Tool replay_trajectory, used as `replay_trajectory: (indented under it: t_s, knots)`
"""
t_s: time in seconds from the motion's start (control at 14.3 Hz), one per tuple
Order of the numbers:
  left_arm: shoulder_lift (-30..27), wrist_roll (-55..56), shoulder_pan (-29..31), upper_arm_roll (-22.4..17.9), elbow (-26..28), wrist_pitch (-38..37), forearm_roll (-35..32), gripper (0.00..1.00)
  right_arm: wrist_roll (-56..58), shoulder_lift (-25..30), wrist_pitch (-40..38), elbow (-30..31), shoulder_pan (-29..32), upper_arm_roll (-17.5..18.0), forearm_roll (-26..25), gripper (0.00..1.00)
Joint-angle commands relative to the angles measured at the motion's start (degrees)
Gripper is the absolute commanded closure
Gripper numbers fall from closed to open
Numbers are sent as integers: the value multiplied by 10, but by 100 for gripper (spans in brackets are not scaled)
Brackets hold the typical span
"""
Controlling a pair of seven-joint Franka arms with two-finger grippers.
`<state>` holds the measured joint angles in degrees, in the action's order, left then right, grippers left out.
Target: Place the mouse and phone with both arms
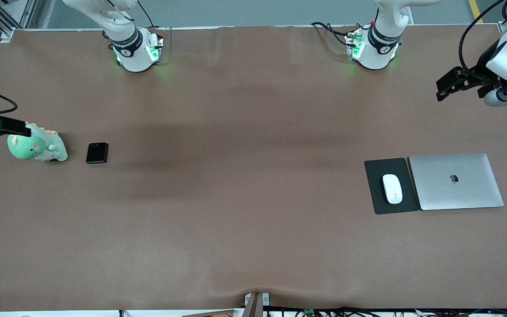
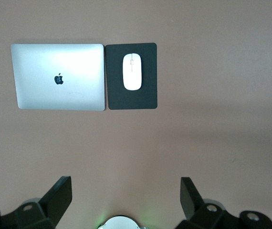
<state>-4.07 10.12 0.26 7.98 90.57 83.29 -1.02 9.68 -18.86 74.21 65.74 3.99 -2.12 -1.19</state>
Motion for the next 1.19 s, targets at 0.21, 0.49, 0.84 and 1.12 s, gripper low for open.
replay_trajectory:
  t_s: [0.21,0.49,0.84,1.12]
  knots:
    - [-9,-6,4,0,7,-2,8,0,-66,59,74,51,-1,8,-5,0]
    - [-10,-6,4,0,7,-1,8,0,-113,175,162,227,-14,12,-3,0]
    - [-9,-8,4,0,1,-1,8,0,-103,202,175,265,-24,12,-8,0]
    - [1,-9,3,1,-13,-1,9,0,-73,204,175,266,-23,12,-10,0]
